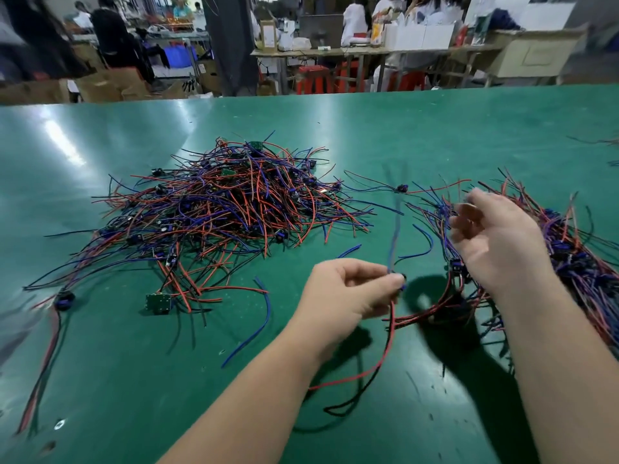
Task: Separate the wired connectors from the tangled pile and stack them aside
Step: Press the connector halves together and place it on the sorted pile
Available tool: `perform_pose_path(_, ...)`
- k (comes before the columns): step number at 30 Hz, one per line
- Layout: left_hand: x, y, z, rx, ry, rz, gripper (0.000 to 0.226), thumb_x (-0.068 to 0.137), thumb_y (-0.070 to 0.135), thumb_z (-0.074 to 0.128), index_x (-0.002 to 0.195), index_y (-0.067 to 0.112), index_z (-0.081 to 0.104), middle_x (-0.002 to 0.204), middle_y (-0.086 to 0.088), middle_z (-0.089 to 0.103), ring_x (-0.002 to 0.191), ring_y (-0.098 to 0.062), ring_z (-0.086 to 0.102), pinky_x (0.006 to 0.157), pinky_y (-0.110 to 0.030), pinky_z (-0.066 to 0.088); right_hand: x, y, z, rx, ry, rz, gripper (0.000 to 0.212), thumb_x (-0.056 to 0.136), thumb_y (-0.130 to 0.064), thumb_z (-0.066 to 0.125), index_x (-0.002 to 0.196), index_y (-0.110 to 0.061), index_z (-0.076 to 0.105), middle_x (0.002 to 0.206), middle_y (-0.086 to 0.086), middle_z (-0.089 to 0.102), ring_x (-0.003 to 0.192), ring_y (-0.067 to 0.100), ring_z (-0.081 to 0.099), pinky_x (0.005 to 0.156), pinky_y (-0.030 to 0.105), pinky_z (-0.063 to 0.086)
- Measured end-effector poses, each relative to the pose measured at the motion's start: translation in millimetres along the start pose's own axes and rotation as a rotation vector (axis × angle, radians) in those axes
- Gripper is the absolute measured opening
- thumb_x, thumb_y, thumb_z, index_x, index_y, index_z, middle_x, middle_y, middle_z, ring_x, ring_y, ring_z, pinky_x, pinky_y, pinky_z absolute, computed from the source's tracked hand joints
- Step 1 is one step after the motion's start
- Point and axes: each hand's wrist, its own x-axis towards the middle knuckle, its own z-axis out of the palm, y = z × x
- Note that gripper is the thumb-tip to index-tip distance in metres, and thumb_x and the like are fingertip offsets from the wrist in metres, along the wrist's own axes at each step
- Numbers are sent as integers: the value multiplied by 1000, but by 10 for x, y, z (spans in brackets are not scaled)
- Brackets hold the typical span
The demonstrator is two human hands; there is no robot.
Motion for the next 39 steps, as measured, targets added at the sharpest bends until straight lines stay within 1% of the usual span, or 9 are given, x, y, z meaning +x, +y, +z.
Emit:
perform_pose_path(4, 63, 79, -122, -133, 132, 21, 6, 81, 4, 70, 84, 6, 65, 63, -1, 70, 54, -7, 65, 51, -17, 52, -266, 145, 180, -477, -616, -74, 27, 64, -20, 75, 90, -18, 69, 84, -1, 70, 67, 11, 60, 64, 21, 49)
perform_pose_path(6, 78, 85, -155, -134, 128, 33, 2, 85, 7, 66, 84, 7, 66, 65, 0, 71, 56, -6, 66, 53, -18, 53, -357, 250, 257, -601, -720, -153, 28, 61, -18, 79, 87, -16, 72, 85, 2, 70, 74, 16, 62, 73, 25, 52)
perform_pose_path(11, 105, 140, -229, -49, 56, -4, 21, 96, 21, 53, 88, 10, 69, 80, -1, 73, 69, -11, 70, 65, -24, 56, -274, 333, 272, -835, -581, -430, 28, 72, 0, 78, 77, -27, 72, 80, -2, 70, 72, 15, 66, 70, 25, 52)
perform_pose_path(14, 154, 205, -452, 381, 360, 207, 13, 90, 19, 63, 81, 17, 73, 79, 6, 72, 69, -3, 62, 67, -22, 50, -158, 303, 164, -969, -289, -501, 19, 75, -7, 76, 82, -24, 74, 82, -1, 72, 70, 10, 65, 72, 22, 50)
perform_pose_path(17, 162, 231, -789, 1008, 681, 305, 14, 86, 24, 62, 94, 27, 73, 108, 5, 66, 101, -14, 57, 88, -29, 45, -19, 208, -13, -1322, 38, -476, 20, 78, -15, 69, 96, -21, 75, 95, 4, 73, 86, 19, 63, 81, 27, 42)
perform_pose_path(22, 204, 143, -993, 1359, 595, -202, 32, 90, 40, 54, 122, 42, 58, 141, -7, 42, 131, -32, 32, 106, -45, 27, 41, 167, -45, -1508, 128, -279, 26, 82, -32, 61, 107, -31, 70, 101, 12, 63, 96, 35, 55, 89, 45, 33)
perform_pose_path(29, 166, 247, -1175, 1141, 1044, 258, 31, 82, 24, 58, 111, 34, 59, 122, -8, 51, 114, -33, 40, 91, -43, 35, -111, 240, 96, -1363, -29, -385, 19, 84, -27, 60, 101, -30, 70, 92, 2, 51, 79, 21, 46, 89, 45, 38)
perform_pose_path(33, 189, 234, -1276, 1217, 887, -73, 47, 87, 32, 54, 133, 40, 44, 142, -9, 43, 126, -34, 33, 101, -47, 29, -173, 243, 147, -1338, -59, -398, 17, 85, -25, 61, 99, -28, 71, 96, -1, 48, 82, 18, 47, 91, 47, 43)
perform_pose_path(39, 247, 200, -1303, 1098, 852, -128, 45, 93, 31, 47, 137, 35, 43, 130, -7, 53, 123, -32, 39, 102, -47, 26, -211, 260, 178, -1297, -78, -395, 16, 85, -23, 61, 96, -28, 70, 102, -1, 53, 90, 19, 52, 95, 48, 41)
